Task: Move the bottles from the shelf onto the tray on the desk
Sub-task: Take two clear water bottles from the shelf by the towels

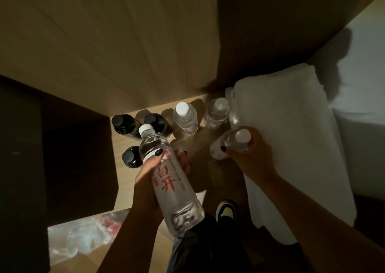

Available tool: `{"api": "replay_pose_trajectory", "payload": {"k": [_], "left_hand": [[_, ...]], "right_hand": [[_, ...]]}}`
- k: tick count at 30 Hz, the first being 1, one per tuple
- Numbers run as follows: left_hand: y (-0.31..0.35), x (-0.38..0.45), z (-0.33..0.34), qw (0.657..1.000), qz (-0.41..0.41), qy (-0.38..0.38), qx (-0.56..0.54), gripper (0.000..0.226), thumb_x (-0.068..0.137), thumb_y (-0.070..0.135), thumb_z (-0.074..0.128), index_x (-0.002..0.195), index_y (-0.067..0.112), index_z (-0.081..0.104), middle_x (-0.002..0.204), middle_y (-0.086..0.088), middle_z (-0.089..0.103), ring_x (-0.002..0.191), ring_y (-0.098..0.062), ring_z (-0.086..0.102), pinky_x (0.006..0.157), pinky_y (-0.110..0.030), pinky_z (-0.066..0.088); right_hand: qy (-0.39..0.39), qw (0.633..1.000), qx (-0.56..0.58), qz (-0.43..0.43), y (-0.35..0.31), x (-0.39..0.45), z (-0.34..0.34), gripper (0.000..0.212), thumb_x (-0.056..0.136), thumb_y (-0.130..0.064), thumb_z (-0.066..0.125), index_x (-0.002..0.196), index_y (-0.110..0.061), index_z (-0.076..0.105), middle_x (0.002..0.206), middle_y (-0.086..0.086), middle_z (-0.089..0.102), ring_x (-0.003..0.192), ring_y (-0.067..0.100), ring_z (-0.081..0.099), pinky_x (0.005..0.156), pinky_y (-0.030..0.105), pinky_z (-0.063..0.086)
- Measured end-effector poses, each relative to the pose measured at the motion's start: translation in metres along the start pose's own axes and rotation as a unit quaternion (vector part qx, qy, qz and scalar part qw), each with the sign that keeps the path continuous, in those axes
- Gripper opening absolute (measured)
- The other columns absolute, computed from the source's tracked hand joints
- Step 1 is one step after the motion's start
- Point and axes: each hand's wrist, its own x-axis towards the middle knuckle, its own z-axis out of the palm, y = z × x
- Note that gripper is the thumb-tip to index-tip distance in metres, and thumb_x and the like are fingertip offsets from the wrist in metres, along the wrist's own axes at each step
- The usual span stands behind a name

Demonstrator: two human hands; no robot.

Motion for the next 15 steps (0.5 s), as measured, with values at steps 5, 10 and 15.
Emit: {"api": "replay_pose_trajectory", "payload": {"k": [5, 10, 15], "left_hand": [[-0.001, -0.003, 0.010, 0.999, 0.002, 0.035, 0.002, 0.039, 0.080, 0.031, 0.049, 0.057, 0.013, 0.074, 0.062, -0.006, 0.070, 0.058, -0.016, 0.069, 0.061, -0.029, 0.059], [0.001, -0.007, 0.017, 0.990, 0.058, 0.114, 0.054, 0.033, 0.093, 0.018, 0.043, 0.066, 0.011, 0.061, 0.043, 0.001, 0.060, 0.037, -0.007, 0.058, 0.038, -0.014, 0.047], [0.010, -0.005, 0.039, 0.986, 0.091, 0.108, 0.083, 0.036, 0.096, 0.003, 0.037, 0.063, 0.003, 0.050, 0.033, -0.001, 0.054, 0.029, -0.003, 0.053, 0.032, -0.010, 0.039]], "right_hand": [[0.039, 0.995, 0.086, 0.007, -0.026, -0.013, -0.031, 0.038, 0.070, -0.022, 0.081, 0.104, -0.021, 0.062, 0.091, -0.015, 0.065, 0.079, -0.005, 0.066, 0.064, 0.011, 0.054], [0.031, 0.984, 0.174, 0.001, -0.063, -0.019, -0.066, 0.011, 0.072, -0.042, 0.076, 0.079, -0.036, 0.068, 0.073, -0.009, 0.071, 0.074, 0.009, 0.071, 0.062, 0.025, 0.058], [-0.020, 0.989, 0.150, -0.003, -0.087, -0.003, -0.076, 0.015, 0.073, -0.035, 0.073, 0.068, -0.021, 0.072, 0.066, -0.003, 0.071, 0.059, 0.004, 0.064, 0.055, 0.024, 0.051]]}}
